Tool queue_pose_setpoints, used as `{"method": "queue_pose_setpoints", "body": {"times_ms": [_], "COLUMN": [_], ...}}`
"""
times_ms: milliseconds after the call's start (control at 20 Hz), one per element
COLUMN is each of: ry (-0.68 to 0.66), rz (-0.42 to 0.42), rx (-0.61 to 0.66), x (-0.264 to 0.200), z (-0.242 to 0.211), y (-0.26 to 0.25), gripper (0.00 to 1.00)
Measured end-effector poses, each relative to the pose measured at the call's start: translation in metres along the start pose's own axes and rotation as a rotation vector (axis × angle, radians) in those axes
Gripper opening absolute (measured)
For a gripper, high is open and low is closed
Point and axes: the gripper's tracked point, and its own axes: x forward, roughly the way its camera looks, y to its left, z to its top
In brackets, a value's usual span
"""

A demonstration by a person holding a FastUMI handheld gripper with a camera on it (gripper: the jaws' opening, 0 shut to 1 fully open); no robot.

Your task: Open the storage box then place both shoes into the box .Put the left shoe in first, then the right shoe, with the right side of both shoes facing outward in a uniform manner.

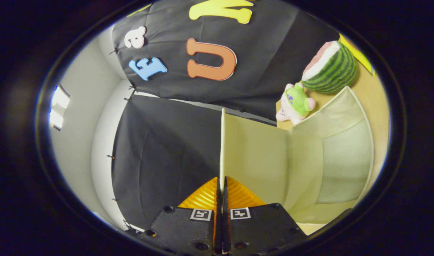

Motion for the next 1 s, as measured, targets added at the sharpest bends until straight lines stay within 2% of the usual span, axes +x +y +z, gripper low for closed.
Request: {"method": "queue_pose_setpoints", "body": {"times_ms": [200, 300, 350, 450, 600, 700, 1000], "ry": [-0.009, -0.003, 0.007, -0.003, 0.003, -0.004, -0.038], "rz": [0.028, 0.048, 0.022, -0.043, -0.091, -0.151, -0.292], "rx": [-0.026, -0.084, -0.122, -0.173, -0.107, -0.093, -0.152], "x": [0.033, 0.041, 0.046, 0.044, 0.033, 0.013, -0.055], "z": [-0.007, -0.011, -0.017, -0.012, -0.007, -0.004, 0.009], "y": [0.001, 0.003, 0.000, -0.013, -0.027, -0.043, -0.063], "gripper": [0.07, 0.10, 0.16, 0.49, 0.99, 0.99, 1.00]}}
